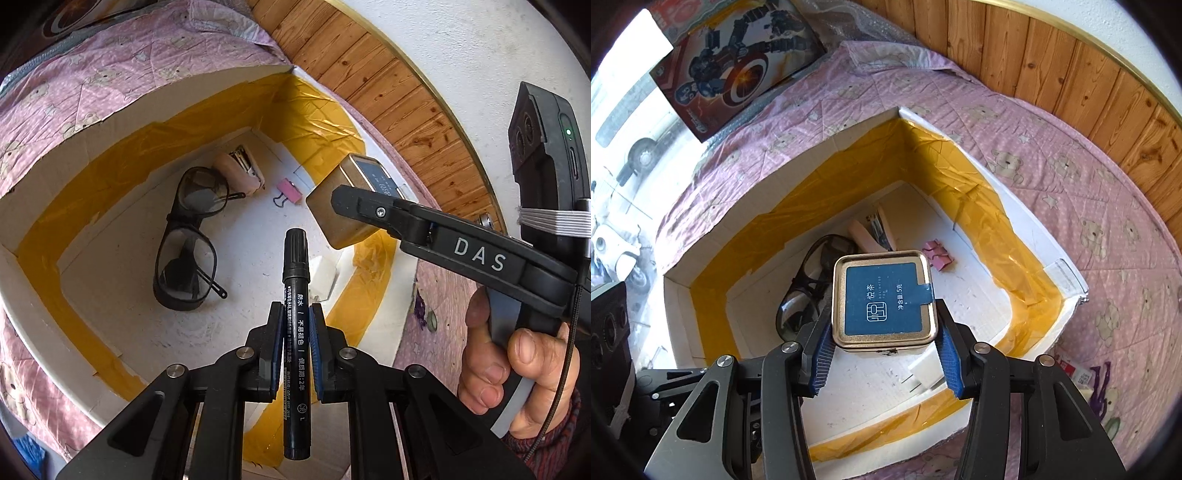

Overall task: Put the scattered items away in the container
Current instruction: 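Open the left tool to drop the marker while the right tool drops the tin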

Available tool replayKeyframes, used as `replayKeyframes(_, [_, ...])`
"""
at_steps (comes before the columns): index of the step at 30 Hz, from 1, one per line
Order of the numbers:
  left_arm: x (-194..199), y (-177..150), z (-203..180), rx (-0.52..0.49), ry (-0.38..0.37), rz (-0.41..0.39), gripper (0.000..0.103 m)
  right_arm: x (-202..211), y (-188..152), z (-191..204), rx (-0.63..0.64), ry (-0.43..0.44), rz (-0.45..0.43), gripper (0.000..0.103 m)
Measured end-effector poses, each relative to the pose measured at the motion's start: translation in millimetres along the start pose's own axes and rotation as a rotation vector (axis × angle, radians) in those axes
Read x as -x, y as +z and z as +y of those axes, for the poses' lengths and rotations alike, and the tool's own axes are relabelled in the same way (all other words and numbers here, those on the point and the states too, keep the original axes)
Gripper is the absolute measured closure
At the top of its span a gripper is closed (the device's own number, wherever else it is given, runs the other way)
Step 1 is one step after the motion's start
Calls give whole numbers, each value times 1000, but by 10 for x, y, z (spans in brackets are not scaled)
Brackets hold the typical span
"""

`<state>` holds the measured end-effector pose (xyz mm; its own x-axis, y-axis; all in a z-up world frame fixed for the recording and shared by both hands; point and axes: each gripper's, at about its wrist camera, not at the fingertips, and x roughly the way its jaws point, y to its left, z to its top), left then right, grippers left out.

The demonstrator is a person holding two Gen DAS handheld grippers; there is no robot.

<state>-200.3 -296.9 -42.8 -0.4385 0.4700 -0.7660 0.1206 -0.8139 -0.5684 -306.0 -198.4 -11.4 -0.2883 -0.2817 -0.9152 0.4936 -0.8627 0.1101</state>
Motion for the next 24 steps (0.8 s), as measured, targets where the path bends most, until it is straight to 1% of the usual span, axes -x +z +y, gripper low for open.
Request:
replayKeyframes(5, [-36, 19, -4, -13, -2, 13, 89, -131, 38, 4, 12, -13, 41, 51])
replayKeyframes(7, [-56, 32, -6, -18, -19, 28, 89, -169, 50, 3, 12, -14, 50, 51])
replayKeyframes(10, [-80, 58, 1, -19, -28, 45, 84, -208, 59, -15, 1, -9, 57, 50])
replayKeyframes(14, [-59, 67, 10, -24, -34, 42, 79, -223, 79, -38, -11, -15, 56, 50])
replayKeyframes(24, [52, 29, 26, -65, -36, 13, 79, -226, 46, 45, -9, 3, 59, 50])
